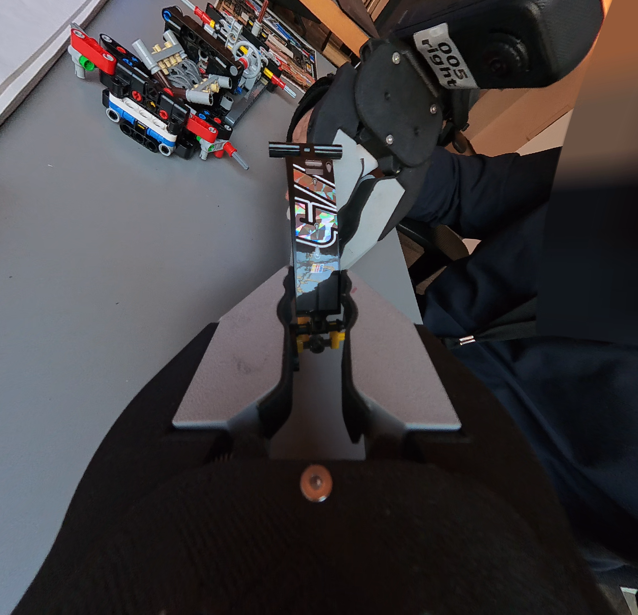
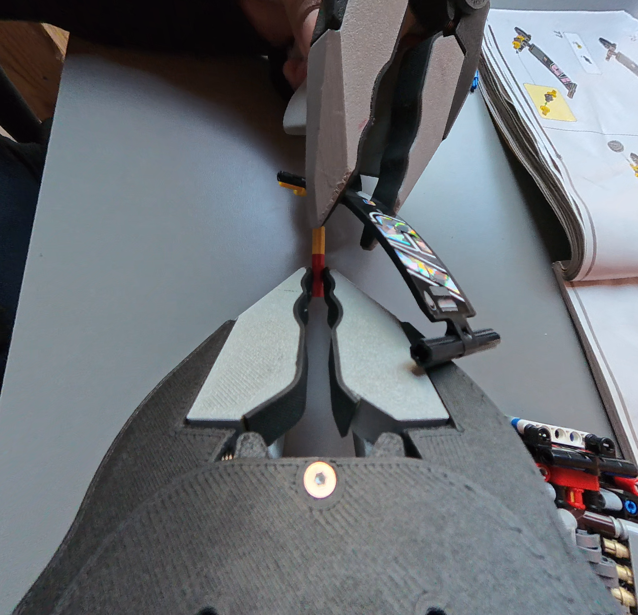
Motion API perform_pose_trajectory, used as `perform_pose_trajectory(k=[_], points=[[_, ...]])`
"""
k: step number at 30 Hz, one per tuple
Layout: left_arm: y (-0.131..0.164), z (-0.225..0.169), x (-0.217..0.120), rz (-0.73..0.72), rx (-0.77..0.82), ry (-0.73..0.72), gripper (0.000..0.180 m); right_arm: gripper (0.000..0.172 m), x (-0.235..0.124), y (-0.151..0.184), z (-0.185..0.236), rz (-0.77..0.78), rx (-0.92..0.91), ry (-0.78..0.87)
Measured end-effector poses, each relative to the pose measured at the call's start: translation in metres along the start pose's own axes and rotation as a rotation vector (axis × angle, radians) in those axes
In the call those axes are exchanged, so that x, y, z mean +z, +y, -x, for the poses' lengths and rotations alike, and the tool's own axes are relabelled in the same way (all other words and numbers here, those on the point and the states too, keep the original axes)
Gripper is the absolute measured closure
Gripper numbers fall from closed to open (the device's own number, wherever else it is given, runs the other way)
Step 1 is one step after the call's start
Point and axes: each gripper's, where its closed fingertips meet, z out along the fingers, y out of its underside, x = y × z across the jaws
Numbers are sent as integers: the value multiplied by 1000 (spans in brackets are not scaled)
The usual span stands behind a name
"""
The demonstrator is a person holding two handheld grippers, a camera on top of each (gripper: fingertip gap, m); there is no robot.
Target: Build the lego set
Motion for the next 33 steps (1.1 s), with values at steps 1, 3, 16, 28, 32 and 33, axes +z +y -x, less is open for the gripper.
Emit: perform_pose_trajectory(k=[1,3,16,28,32,33], points=[[0,0,0,-4,-1,4,157,169,-1,-1,0,-7,0,-1],[-1,-1,-2,-11,-6,12,157,169,-1,-2,0,-13,5,-3],[-9,-6,-6,-82,-33,73,157,168,-6,-10,-1,-59,18,8],[-10,-7,-8,-93,-38,87,157,168,-11,-13,-2,-77,14,17],[-9,-6,-9,-87,-40,83,157,169,-13,-12,-3,-78,22,15],[-9,-6,-9,-87,-40,83,157,169,-13,-13,-3,-81,23,12]])
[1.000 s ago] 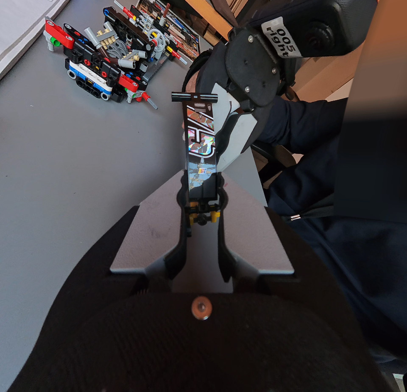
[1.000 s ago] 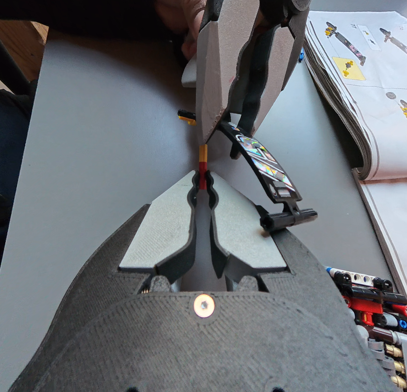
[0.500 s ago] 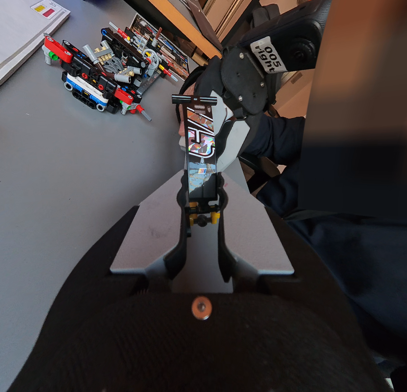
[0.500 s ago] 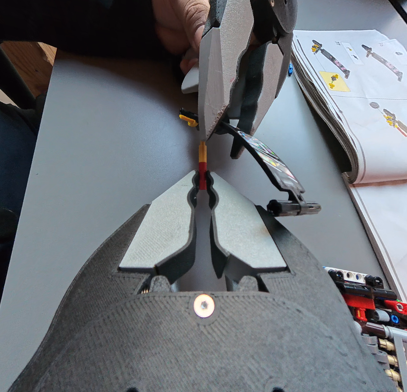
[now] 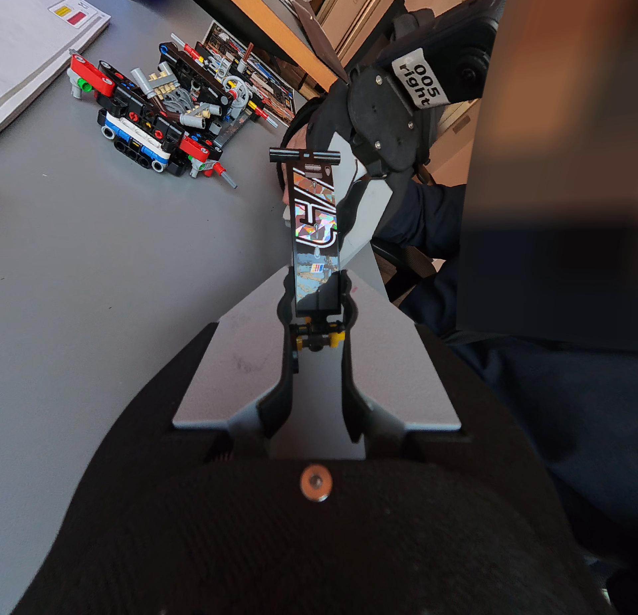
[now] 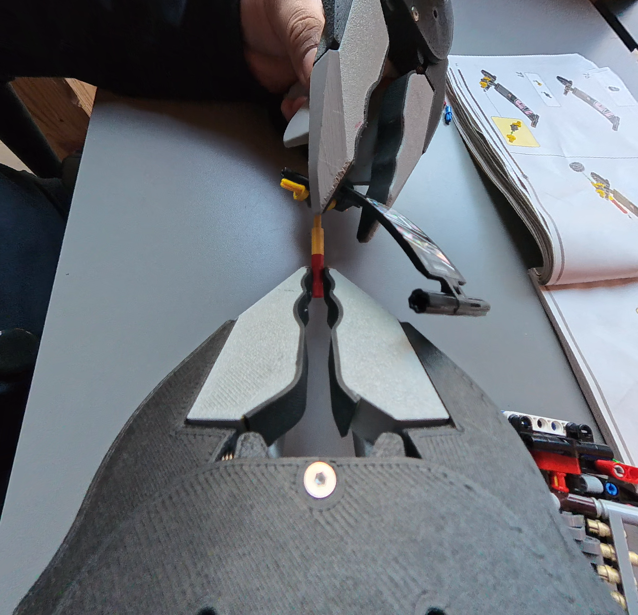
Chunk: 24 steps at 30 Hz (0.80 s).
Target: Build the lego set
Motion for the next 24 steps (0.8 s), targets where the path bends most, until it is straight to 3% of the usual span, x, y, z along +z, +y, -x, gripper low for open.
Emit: perform_pose_trajectory(k=[24], points=[[-4,-1,4,-19,5,-8,157,169,3,-3,1,-24,61,-36]])
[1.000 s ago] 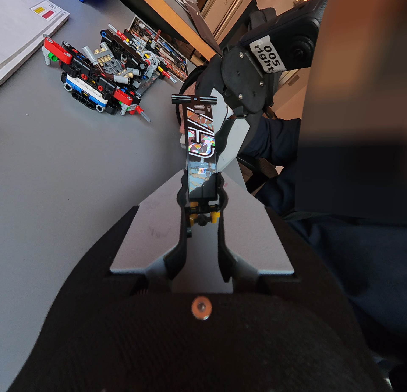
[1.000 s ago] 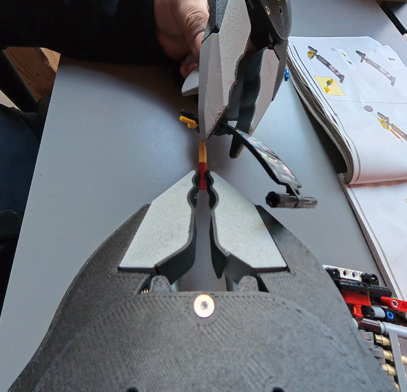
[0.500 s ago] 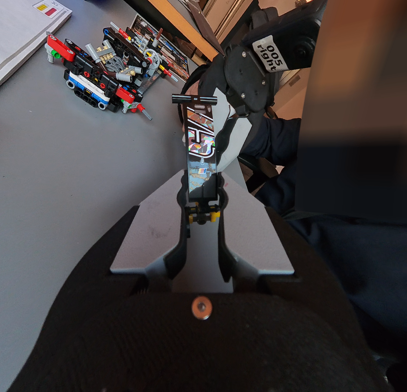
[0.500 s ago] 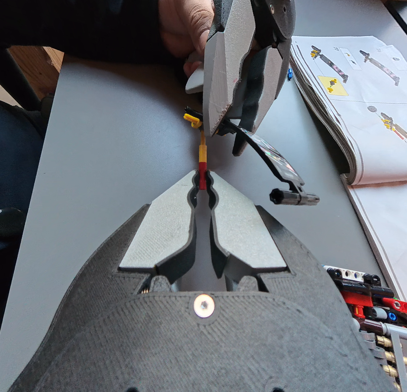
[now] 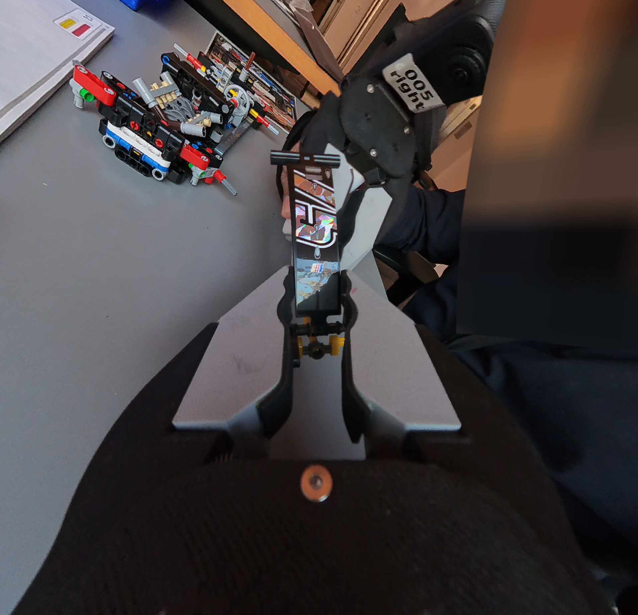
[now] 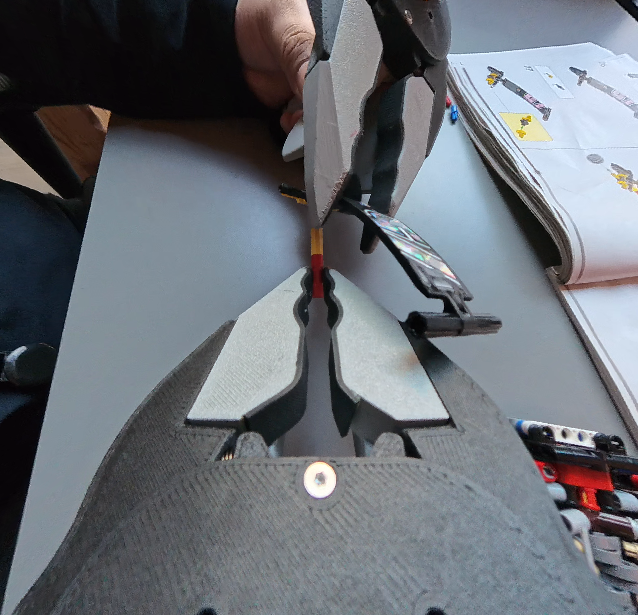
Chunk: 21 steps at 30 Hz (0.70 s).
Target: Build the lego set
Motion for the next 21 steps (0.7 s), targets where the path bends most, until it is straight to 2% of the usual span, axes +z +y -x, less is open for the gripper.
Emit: perform_pose_trajectory(k=[6,14,21], points=[[-15,-2,-5,-94,2,7,157,169,-7,-9,-3,-91,133,-68],[-45,-13,-24,-305,21,44,157,169,-22,-27,-10,-251,255,-134],[-44,-14,-20,-298,16,55,157,169,-22,-24,-12,-215,205,-91]])
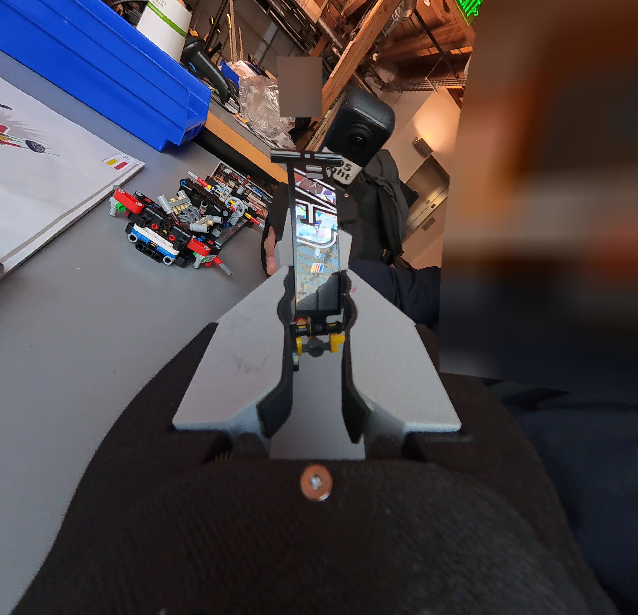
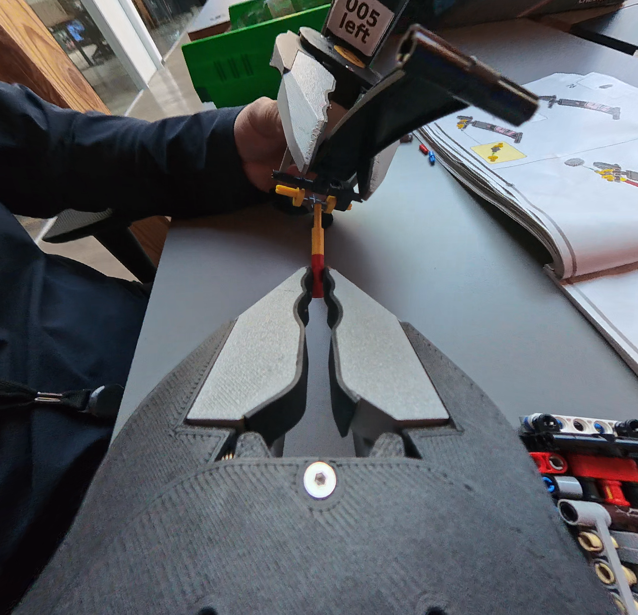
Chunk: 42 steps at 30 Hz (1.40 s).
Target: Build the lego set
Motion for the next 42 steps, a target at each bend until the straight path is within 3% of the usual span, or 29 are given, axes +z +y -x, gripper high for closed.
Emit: perform_pose_trajectory(k=[22,35,42], points=[[6,2,4,29,9,-14,157,169,5,5,2,45,-53,21],[1,-3,18,2,22,-49,157,169,0,-7,6,-46,2,-43],[6,7,17,35,30,-102,157,169,2,-2,2,-23,-3,-31]])
